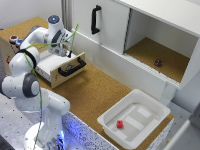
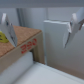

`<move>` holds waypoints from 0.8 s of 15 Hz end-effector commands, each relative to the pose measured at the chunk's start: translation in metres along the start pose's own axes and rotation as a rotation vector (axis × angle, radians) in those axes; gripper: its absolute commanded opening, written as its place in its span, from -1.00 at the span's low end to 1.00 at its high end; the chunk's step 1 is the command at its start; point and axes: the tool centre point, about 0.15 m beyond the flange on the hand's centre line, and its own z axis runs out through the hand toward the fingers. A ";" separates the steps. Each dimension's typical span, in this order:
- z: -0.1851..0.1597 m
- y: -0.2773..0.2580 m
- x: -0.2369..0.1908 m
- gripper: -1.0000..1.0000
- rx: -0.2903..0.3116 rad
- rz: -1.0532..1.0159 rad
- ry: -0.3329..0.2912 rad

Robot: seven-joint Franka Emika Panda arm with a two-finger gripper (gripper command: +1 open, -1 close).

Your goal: Lift the yellow block

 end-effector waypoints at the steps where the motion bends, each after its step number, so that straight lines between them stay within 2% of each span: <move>1: 0.049 -0.025 0.110 1.00 0.098 -0.224 -0.238; 4: 0.062 -0.048 0.124 1.00 0.126 -0.325 -0.293; 12: 0.077 -0.115 0.129 1.00 0.180 -0.753 -0.348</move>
